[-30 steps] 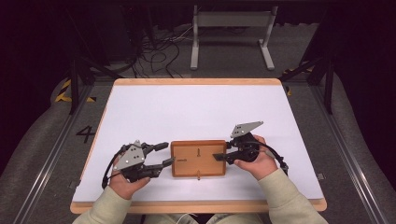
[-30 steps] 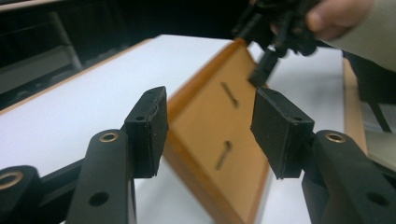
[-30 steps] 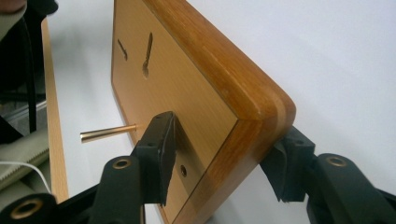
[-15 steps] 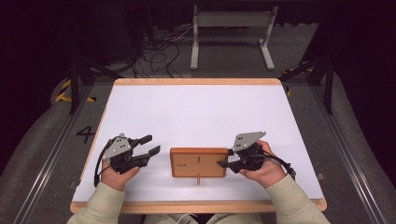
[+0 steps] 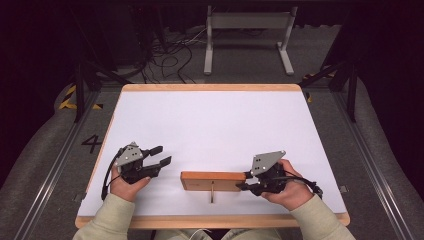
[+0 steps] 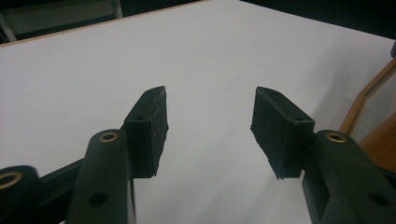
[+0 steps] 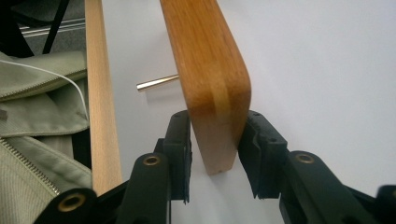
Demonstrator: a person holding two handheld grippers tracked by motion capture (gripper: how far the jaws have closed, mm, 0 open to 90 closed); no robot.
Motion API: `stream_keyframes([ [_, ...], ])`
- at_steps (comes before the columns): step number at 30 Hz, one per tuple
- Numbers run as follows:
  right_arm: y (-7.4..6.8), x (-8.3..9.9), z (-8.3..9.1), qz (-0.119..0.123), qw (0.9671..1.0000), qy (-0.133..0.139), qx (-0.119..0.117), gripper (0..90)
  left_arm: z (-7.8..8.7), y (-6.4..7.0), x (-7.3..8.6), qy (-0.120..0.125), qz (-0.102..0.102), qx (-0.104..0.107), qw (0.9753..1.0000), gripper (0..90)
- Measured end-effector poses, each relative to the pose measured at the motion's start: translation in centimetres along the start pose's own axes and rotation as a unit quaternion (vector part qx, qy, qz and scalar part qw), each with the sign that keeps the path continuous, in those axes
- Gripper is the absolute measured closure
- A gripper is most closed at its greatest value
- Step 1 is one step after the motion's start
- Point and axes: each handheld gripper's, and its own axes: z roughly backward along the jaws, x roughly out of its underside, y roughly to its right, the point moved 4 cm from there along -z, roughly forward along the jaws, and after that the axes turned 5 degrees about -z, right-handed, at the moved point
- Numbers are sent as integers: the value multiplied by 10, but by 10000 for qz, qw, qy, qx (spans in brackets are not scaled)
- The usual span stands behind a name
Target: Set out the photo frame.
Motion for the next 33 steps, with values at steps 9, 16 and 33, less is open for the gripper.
stream_keyframes([
  [9, -9, 6, -2, 93, 9997, -208, -124, 603, -3, -1, -1, 25, -62, 1, 10000, 458],
  [16, -15, 10, -5, 102, 9992, -355, -149, 540, -5, 0, -1, 12, -4, 41, 10000, 455],
  [33, -12, 35, -15, -270, 9939, -1045, -226, 895, -6, -1, -1, 13, -25, 30, 10000, 450],
])
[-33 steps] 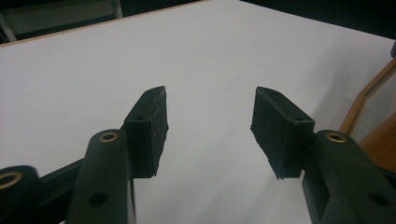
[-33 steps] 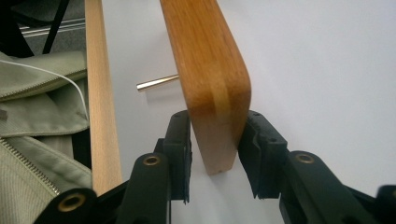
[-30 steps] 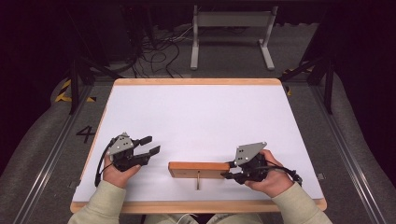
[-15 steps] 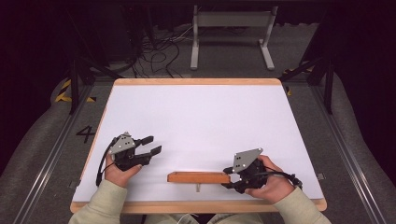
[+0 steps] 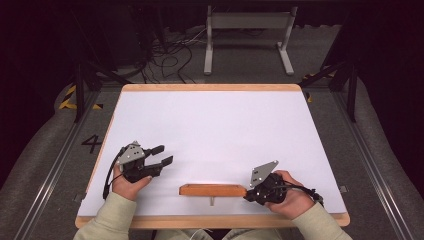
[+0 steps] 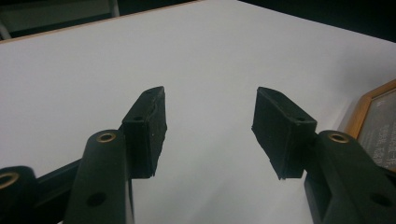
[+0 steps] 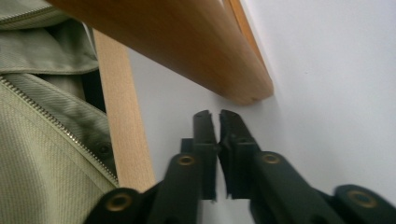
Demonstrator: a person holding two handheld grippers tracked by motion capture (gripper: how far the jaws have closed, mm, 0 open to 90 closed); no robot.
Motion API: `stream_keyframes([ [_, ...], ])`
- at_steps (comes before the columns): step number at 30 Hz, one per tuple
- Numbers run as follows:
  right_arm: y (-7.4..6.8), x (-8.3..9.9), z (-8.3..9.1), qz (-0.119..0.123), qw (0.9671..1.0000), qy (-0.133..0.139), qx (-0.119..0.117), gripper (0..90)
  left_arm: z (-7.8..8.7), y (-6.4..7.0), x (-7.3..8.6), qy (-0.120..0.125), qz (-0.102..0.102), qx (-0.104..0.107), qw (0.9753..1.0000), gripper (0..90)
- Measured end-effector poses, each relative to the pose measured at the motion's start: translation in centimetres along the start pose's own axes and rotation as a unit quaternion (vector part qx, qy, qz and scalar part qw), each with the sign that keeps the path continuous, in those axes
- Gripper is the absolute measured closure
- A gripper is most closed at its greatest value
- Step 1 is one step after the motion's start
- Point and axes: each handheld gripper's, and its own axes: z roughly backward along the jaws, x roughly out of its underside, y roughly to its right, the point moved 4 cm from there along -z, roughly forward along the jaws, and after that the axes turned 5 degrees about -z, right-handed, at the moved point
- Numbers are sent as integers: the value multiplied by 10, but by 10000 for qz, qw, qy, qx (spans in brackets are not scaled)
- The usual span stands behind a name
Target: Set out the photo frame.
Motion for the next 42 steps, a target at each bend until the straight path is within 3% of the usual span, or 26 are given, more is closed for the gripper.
stream_keyframes([
  [8, 1, -3, -11, -65, 9998, 159, -75, 900, 0, 1, 0, 4, 50, 6, 10000, 453],
  [10, 3, -5, -13, -104, 9994, 321, -77, 900, 0, 0, 0, -9, 2, -4, 10000, 453],
  [17, 21, -19, -14, -340, 9961, 786, 222, 900, 1, 1, 1, -19, 5, -39, 10000, 453],
  [24, 37, -31, -24, -495, 9947, 847, 321, 900, 2, 1, 2, -18, 27, -53, 10000, 452],
  [42, 60, -58, -43, -713, 9919, 868, 585, 900, 2, -1, 2, -106, 36, -78, 9999, 458],
])
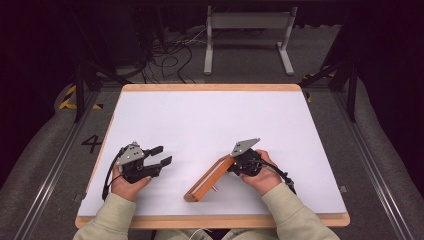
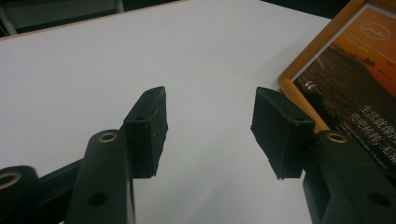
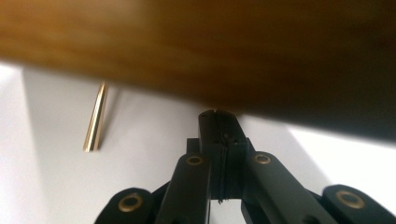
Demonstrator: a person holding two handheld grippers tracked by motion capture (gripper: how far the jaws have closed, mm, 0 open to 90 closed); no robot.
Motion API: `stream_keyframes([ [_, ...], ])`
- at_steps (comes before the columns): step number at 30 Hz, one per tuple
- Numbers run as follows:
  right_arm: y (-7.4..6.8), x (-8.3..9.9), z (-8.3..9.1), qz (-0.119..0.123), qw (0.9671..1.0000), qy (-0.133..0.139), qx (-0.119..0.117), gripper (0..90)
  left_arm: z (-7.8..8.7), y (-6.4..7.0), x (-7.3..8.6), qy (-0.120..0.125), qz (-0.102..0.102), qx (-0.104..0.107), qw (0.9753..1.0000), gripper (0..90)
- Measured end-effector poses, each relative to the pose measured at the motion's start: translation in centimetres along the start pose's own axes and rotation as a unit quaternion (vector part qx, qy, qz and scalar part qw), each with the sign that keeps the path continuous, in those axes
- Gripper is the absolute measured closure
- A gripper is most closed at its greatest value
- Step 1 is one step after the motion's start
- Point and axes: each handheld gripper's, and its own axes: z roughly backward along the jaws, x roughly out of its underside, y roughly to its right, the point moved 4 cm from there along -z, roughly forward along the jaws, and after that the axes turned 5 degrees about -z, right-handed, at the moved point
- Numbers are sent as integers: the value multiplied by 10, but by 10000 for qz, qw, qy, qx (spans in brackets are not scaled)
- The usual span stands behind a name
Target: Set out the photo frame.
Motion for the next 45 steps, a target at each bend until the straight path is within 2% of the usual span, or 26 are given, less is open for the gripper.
stream_keyframes([
  [8, 9, -16, -11, -114, 9999, 96, -10, 900, -1, -2, 1, -15, 62, -38, 10000, 455],
  [17, 15, -35, -26, -74, 9999, 133, -42, 900, -2, -2, 1, -22, 67, -26, 10000, 453],
  [23, 17, -48, -38, -161, 9995, 187, -208, 900, -1, -4, 2, -58, 91, -61, 9999, 455],
  [29, 15, -57, -43, -195, 9981, 416, -409, 900, 0, -6, 2, -89, 110, -91, 9999, 454],
  [31, 16, -56, -40, -222, 9977, 462, -445, 898, 0, -6, 3, -86, 167, -83, 9998, 449],
  [35, 19, -52, -24, -295, 9984, 388, -274, 850, 0, -9, 2, -77, 129, -128, 9998, 441],
  [36, 20, -51, -21, -314, 9985, 354, -263, 834, -1, -9, 2, -115, 190, -158, 9996, 439],
  [39, 22, -47, -8, -447, 9987, 209, -130, 739, 0, -11, 2, -176, 219, -247, 9993, 432],
  [40, 23, -46, -5, -473, 9986, 205, -119, 711, 0, -12, 2, -184, 186, -285, 9993, 431],
  [45, 22, -47, 17, -583, 9980, 222, -23, 570, 1, -13, 2, -268, 274, -334, 9987, 425],
])
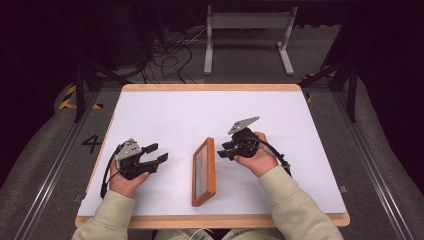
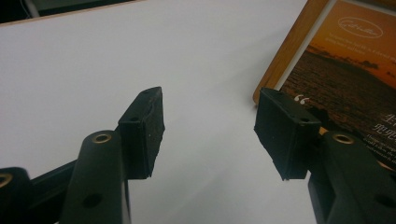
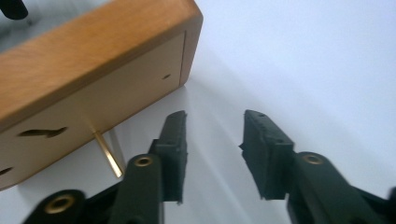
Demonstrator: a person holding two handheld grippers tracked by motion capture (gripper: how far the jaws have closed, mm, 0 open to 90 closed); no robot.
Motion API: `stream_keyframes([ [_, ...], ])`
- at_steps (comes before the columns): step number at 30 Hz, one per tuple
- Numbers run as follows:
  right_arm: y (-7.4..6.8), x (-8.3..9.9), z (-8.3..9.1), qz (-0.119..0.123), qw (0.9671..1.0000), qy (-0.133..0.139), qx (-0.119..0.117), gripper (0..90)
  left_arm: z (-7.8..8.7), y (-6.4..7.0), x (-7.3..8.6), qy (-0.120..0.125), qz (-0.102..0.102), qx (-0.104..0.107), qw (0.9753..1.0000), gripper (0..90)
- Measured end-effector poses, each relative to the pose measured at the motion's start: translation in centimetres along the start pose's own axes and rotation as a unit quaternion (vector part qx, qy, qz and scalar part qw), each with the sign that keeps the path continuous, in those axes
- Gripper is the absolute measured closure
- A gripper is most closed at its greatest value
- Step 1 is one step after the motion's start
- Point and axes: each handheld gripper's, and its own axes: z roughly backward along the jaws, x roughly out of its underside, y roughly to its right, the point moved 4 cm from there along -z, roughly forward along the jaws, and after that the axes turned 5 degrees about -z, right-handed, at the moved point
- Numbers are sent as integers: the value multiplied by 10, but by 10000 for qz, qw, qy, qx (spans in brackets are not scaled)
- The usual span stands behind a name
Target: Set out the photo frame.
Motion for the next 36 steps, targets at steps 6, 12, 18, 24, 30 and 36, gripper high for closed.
stream_keyframes([
  [6, -11, -5, 19, -16, 9999, -111, 32, 430, 0, -1, 0, -20, -65, -58, 10000, 411],
  [12, -23, -11, 33, -54, 9999, -145, 49, 291, 0, -3, 1, -74, -32, -109, 9999, 395],
  [18, -38, -17, 42, -42, 9999, -154, -2, 232, 0, -2, 2, -123, -48, -103, 9999, 390],
  [24, -53, -22, 45, -130, 9999, -45, -75, 170, 0, -2, 2, -110, -61, -96, 9999, 388],
  [30, -63, -24, 36, -321, 9993, -162, -93, 110, -1, -2, 2, -119, -63, -61, 9999, 385],
  [36, -70, -23, 20, -524, 9978, -341, -197, 96, -1, -1, 3, -125, -15, -17, 9999, 386],
])
